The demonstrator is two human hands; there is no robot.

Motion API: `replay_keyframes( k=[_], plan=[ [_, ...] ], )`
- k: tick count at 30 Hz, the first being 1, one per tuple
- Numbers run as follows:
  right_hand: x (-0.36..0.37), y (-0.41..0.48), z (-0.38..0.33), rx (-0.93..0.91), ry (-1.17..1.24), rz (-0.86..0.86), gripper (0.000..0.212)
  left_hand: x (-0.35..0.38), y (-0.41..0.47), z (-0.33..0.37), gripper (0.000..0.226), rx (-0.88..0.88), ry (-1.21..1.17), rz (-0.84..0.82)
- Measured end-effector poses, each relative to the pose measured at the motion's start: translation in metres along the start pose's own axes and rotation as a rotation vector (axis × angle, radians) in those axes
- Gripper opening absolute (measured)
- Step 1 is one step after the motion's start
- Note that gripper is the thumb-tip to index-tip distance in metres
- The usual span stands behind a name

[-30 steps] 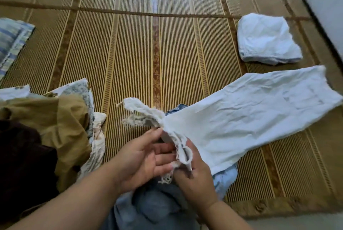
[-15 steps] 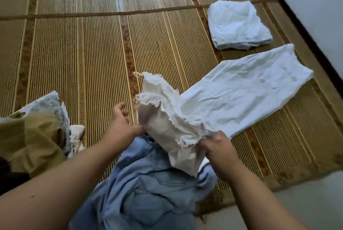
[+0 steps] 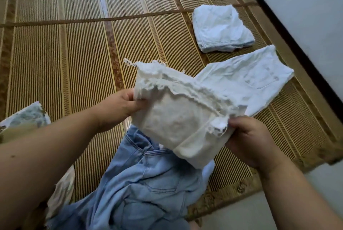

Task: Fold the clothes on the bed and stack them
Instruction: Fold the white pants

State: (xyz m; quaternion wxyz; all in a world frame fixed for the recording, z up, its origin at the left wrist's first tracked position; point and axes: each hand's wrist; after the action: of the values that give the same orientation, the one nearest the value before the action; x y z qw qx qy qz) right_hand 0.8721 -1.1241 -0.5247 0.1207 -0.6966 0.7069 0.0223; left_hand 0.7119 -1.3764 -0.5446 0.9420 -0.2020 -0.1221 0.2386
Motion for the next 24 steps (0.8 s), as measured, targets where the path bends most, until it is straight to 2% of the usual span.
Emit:
replay_keyframes(
  k=[1,3,5,6,7,9,10,12,14,16,18,20,22,24],
  plan=[
    [0.003,0.001,-0.016,0.065,-0.047,-0.021,0.014,0.002,0.0,-0.001,0.039,-0.013,-0.038,0.035],
    [0.007,-0.004,-0.016,-0.021,-0.196,-0.187,0.013,0.01,0.004,-0.007,0.057,-0.039,-0.073,0.197],
    [0.027,-0.001,-0.013,0.074,-0.038,-0.238,0.016,0.03,0.0,-0.017,0.075,-0.185,-0.159,0.416],
    [0.04,-0.001,-0.009,0.159,0.105,-0.286,0.017,0.041,-0.006,-0.025,0.075,-0.242,-0.285,0.426],
    [0.055,-0.001,-0.001,0.228,0.156,-0.354,0.016,0.053,-0.014,-0.034,0.071,-0.241,-0.486,0.351],
    [0.085,0.002,0.008,0.276,0.086,-0.467,0.02,0.077,-0.035,-0.047,0.073,-0.186,-0.877,0.142],
    [0.099,0.002,0.013,0.263,-0.009,-0.545,0.024,0.085,-0.044,-0.054,0.069,-0.17,-0.978,0.131],
    [0.125,0.004,0.021,0.17,-0.108,-0.643,0.029,0.093,-0.053,-0.073,0.057,-0.183,-0.986,0.273],
    [0.142,0.007,0.029,0.274,-0.005,-0.623,0.022,0.092,-0.062,-0.088,0.042,-0.202,-0.906,0.472],
    [0.143,0.009,0.034,0.388,0.157,-0.567,0.021,0.089,-0.073,-0.1,0.027,-0.207,-0.866,0.59],
    [0.129,0.015,0.03,0.41,0.338,-0.444,0.022,0.089,-0.083,-0.112,0.025,-0.247,-0.777,0.708],
    [0.098,0.027,0.027,0.386,0.618,-0.26,0.025,0.094,-0.091,-0.124,0.029,-0.286,-0.703,0.824],
    [0.048,0.042,0.022,0.294,0.896,-0.135,0.037,0.101,-0.096,-0.13,0.033,-0.276,-0.715,0.9],
    [-0.011,0.052,0.009,0.176,0.92,-0.048,0.043,0.107,-0.102,-0.139,0.033,-0.277,-0.714,0.959]
  ],
)
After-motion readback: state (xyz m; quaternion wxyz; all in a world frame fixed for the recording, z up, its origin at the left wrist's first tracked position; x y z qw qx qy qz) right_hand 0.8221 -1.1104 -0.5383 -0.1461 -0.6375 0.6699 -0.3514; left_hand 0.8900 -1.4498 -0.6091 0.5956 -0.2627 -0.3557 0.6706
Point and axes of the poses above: each hand's wrist, its own y-axis towards the middle knuckle, its own x-axis out of the palm, z = x × y, and after that the axes turned 13 degrees about -z, right-handed
